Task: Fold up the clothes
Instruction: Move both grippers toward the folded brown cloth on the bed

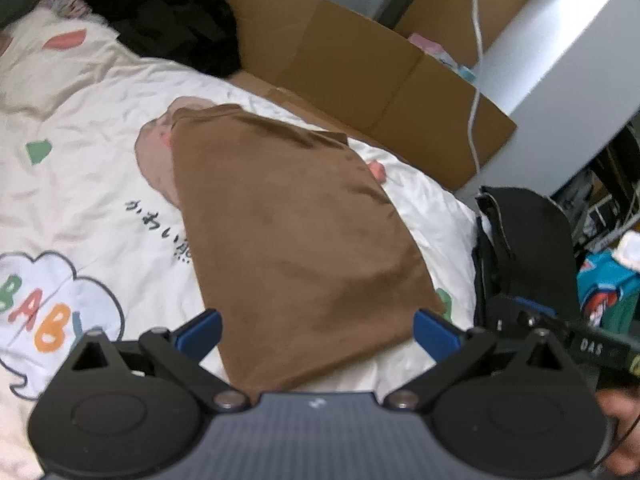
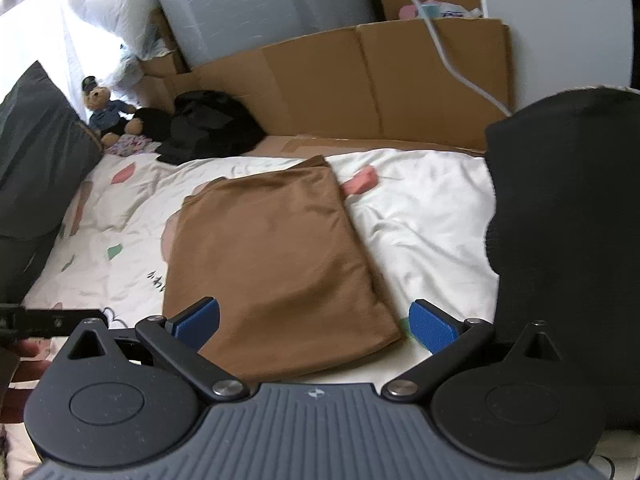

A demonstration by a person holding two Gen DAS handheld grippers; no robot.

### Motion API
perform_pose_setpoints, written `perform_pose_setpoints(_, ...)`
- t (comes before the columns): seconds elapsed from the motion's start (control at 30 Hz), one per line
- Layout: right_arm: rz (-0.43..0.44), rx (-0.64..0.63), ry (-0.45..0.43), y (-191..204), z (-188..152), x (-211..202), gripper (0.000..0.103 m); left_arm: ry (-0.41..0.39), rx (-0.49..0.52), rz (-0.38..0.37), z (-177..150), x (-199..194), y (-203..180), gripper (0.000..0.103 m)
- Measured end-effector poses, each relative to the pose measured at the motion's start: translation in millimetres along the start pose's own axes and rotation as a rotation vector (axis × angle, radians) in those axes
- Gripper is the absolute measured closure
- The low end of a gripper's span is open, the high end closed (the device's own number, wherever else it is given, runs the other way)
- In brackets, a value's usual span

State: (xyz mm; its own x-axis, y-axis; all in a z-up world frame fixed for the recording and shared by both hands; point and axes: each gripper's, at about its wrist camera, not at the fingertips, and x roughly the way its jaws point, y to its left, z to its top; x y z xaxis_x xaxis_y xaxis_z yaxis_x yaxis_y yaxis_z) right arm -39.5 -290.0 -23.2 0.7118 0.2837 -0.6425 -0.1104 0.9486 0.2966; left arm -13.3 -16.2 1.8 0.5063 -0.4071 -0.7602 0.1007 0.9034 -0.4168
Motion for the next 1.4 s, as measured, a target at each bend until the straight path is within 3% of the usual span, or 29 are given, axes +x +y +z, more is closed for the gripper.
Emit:
perform_pose_setpoints(0.17, -0.007, 0.033, 0.031, -8.0, 3.5, 2.9, 0.000, 0.016, -0.098, 0.009, -3.5, 7.3, 18.1, 0.000)
perform_pose_setpoints(0.37, -0.062, 0.089, 0.020, -22.4, -2.8, 2.0, 0.000, 0.027, -0.126, 0.034, -9.9, 11.1, 26.9, 0.000)
perform_pose_setpoints(0.47, -0.072, 0.066, 0.026, -24.7, -3.6, -0.7, 0.000, 0.011, -0.110, 0.041, -11.5, 6.4, 22.8, 0.000)
perform_pose_setpoints(0.63, -0.079, 0.012, 0.018, -27.9, -6.8, -8.0, 0.000, -0.003, -0.029, -0.028, -11.7, -8.3, 8.4, 0.000)
perform_pose_setpoints(0.8, -0.057, 0.045, 0.026, -35.7, -11.8, -11.2, 0.001, 0.001, 0.059, -0.101, -15.1, -17.8, 2.0, 0.000)
perform_pose_setpoints(0.87, -0.038, 0.061, 0.030, -35.9, -14.5, -12.5, 0.007, 0.005, 0.070, -0.097, -16.0, -16.7, 5.4, 0.000)
perform_pose_setpoints(1.03, -0.007, 0.094, 0.014, -36.8, -21.4, -14.6, 0.013, 0.031, -0.029, -0.078, -18.1, -3.9, 25.7, 0.000)
perform_pose_setpoints(1.17, -0.034, 0.153, 0.007, -46.6, -27.0, -7.6, 0.013, 0.033, -0.066, -0.065, -21.8, 8.3, 37.2, 0.000)
perform_pose_setpoints(1.4, -0.027, 0.184, 0.001, -58.6, -33.7, -1.7, 0.014, 0.045, -0.152, -0.110, -28.7, 26.9, 52.5, 0.000)
